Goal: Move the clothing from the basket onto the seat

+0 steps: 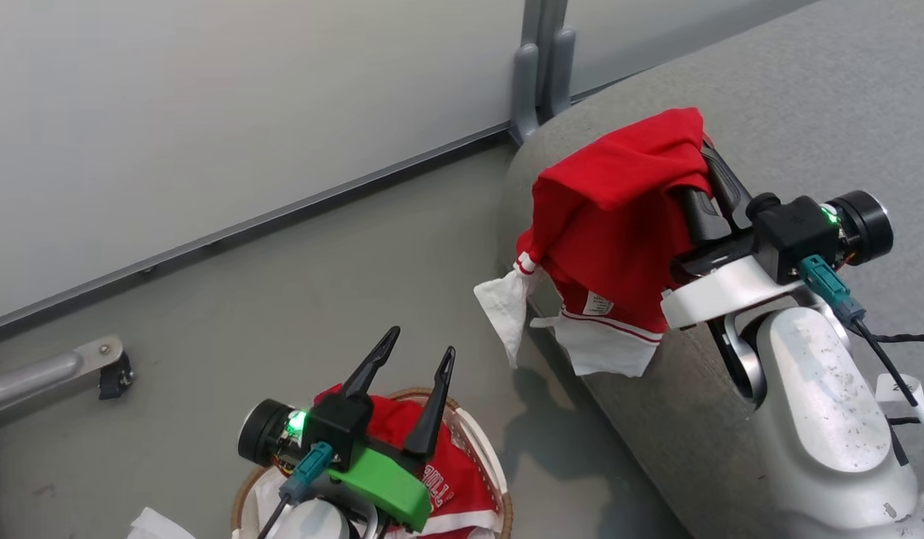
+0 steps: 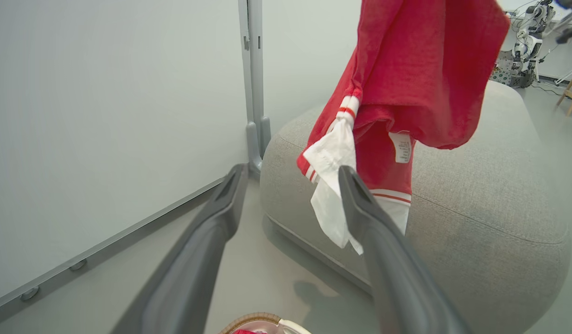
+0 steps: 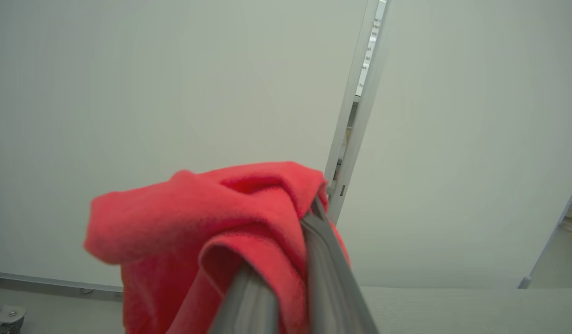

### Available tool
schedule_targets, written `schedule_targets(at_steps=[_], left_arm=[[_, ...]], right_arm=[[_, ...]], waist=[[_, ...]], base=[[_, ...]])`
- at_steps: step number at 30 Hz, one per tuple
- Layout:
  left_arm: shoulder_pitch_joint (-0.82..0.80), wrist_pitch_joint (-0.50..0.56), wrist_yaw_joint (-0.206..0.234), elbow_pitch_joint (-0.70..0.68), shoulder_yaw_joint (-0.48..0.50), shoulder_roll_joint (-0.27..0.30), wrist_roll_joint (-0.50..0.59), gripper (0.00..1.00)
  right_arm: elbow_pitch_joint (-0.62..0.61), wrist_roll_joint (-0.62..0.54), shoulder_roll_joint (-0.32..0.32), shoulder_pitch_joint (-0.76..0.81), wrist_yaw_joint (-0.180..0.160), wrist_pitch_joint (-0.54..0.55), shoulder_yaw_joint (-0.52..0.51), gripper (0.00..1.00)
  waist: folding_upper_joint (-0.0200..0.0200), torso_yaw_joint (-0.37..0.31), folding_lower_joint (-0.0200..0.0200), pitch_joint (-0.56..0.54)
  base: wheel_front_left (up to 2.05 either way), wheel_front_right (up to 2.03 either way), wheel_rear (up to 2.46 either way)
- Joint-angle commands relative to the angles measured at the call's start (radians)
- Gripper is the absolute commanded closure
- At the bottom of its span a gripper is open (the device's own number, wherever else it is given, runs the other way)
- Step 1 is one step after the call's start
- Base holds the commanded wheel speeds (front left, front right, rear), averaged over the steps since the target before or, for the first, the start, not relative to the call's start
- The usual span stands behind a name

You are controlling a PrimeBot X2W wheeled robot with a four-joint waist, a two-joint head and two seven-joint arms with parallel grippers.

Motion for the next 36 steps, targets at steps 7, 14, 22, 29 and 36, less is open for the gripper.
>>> schedule_targets(at_steps=[7,14,22,29,36], left_arm=[[0.023,-0.001,-0.007,-0.006,-0.012,-0.011,0.012,0.00],[0.024,-0.001,-0.008,-0.011,-0.024,-0.014,0.018,0.00],[0.001,0.000,-0.009,-0.014,-0.053,-0.001,0.011,0.00],[-0.065,0.000,-0.008,-0.034,-0.061,0.018,0.036,0.00],[-0.154,0.000,-0.008,-0.061,-0.063,0.038,0.075,0.00]], right_arm=[[-0.012,-0.016,-0.002,0.027,-0.001,-0.002,-0.038,1.00],[-0.021,-0.024,-0.003,0.035,-0.001,-0.002,-0.052,1.00],[-0.012,-0.049,-0.003,-0.004,-0.001,-0.002,-0.087,1.00],[0.004,-0.088,-0.075,-0.189,-0.001,-0.002,-0.172,1.00],[0.045,-0.078,-0.235,-0.472,-0.001,-0.002,-0.280,1.00]], waist=[[0.0000,-0.134,0.0000,0.031],[0.0000,-0.141,0.0000,0.046],[0.0000,-0.097,0.0000,0.087],[0.0000,-0.014,0.0000,0.213],[0.0000,0.070,0.0000,0.372]], base=[[0.00,0.00,0.00],[0.00,0.00,0.00],[0.00,0.00,0.00],[0.00,0.00,0.00],[0.00,0.00,0.00]])
